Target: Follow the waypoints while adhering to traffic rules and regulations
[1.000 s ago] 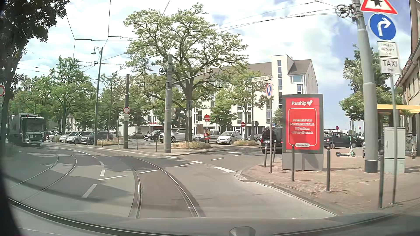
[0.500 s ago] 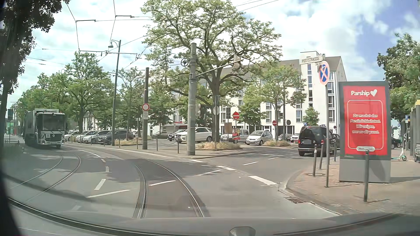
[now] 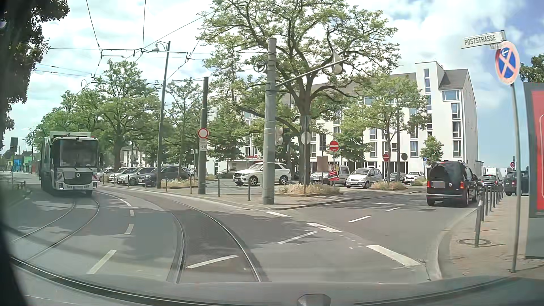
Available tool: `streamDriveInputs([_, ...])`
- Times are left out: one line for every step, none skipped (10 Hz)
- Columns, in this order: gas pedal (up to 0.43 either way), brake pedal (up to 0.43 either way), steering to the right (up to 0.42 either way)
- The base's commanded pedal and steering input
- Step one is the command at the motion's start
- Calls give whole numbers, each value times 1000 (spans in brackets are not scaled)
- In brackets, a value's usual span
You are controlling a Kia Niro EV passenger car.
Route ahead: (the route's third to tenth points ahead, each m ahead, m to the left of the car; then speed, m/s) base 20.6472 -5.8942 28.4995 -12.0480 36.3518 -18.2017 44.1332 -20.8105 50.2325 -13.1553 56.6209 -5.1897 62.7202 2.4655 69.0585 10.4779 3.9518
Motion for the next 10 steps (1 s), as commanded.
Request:
streamDriveInputs([0, 262, 0])
streamDriveInputs([0, 256, 30])
streamDriveInputs([0, 256, 54])
streamDriveInputs([0, 250, 77])
streamDriveInputs([0, 244, 103])
streamDriveInputs([0, 232, 135])
streamDriveInputs([0, 201, 169])
streamDriveInputs([0, 177, 212])
streamDriveInputs([0, 152, 245])
streamDriveInputs([0, 104, 283])
